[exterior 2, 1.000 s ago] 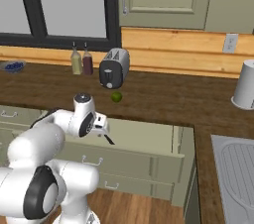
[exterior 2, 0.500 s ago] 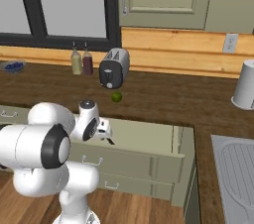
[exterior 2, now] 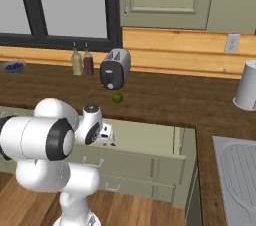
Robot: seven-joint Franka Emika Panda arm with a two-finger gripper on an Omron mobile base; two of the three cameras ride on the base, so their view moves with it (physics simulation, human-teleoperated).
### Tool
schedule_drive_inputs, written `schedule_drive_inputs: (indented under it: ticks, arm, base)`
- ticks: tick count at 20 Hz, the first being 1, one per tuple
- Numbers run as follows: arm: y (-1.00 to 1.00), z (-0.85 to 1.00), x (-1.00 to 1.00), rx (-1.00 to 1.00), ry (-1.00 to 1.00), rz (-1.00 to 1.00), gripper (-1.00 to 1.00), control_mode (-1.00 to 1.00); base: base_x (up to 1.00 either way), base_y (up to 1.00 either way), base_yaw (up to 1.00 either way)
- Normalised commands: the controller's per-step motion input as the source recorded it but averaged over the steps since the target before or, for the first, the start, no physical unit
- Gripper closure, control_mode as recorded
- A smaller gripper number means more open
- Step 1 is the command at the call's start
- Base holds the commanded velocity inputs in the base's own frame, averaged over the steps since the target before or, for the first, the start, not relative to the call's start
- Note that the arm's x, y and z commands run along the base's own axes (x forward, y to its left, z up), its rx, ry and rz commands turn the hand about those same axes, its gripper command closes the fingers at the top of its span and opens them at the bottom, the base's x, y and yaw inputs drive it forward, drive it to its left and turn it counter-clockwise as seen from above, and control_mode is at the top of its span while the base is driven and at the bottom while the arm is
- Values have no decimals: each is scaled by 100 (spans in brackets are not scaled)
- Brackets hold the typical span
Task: Pick the whisk from the drawer and place it on the counter.
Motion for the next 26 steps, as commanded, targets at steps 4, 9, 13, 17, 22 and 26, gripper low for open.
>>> schedule_drive_inputs:
  ticks: [4, 9, 13, 17, 22, 26]
  arm:
    - [-34, -42, -100, 0, 16, 0, -100, -100]
    - [-13, -17, -84, 1, 9, 3, -100, -100]
    - [0, 31, 40, 9, -11, 0, -100, -100]
    - [0, 0, 82, 3, -4, 0, -100, -100]
    - [0, -15, 100, 0, 0, 0, -100, -100]
    - [0, -28, 97, 0, 0, 0, -100, -100]
  base:
    - [0, 0, 0]
    - [0, 0, 0]
    - [0, 0, 0]
    - [0, 0, 0]
    - [0, 0, 0]
    - [0, 0, 0]
